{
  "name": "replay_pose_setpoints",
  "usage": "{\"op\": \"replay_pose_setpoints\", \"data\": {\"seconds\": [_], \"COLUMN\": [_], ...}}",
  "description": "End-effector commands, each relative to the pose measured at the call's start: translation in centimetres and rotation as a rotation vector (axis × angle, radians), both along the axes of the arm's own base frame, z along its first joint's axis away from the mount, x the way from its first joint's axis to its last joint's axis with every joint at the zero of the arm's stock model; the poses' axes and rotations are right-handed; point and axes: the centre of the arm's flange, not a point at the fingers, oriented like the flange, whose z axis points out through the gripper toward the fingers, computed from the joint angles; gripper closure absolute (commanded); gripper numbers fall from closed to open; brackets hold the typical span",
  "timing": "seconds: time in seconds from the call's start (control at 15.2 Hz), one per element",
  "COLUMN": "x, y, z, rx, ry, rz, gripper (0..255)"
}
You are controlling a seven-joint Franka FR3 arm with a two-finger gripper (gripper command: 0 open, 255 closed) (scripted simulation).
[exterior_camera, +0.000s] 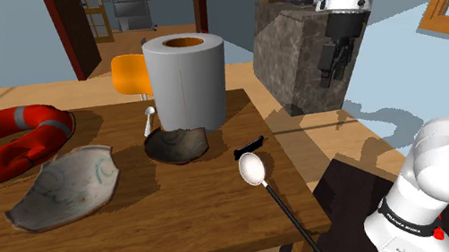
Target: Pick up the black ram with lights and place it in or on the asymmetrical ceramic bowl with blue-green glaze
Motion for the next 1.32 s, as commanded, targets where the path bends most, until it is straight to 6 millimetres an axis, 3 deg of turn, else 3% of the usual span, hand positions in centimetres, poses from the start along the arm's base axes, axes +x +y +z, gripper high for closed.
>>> {"op": "replay_pose_setpoints", "data": {"seconds": [0.0, 0.26, 0.59, 0.92, 1.25], "x": [0.0, 3.9, 8.4, 12.0, 14.1], "y": [0.0, 0.5, 2.6, 6.0, 10.3], "z": [0.0, -3.7, -8.3, -12.9, -17.5], "rx": [0.0, -0.03, -0.067, -0.104, -0.141], "ry": [0.0, -0.016, -0.036, -0.056, -0.076], "rz": [0.0, 0.296, 0.667, 1.037, 1.402], "gripper": [0, 0, 0, 0, 0]}}
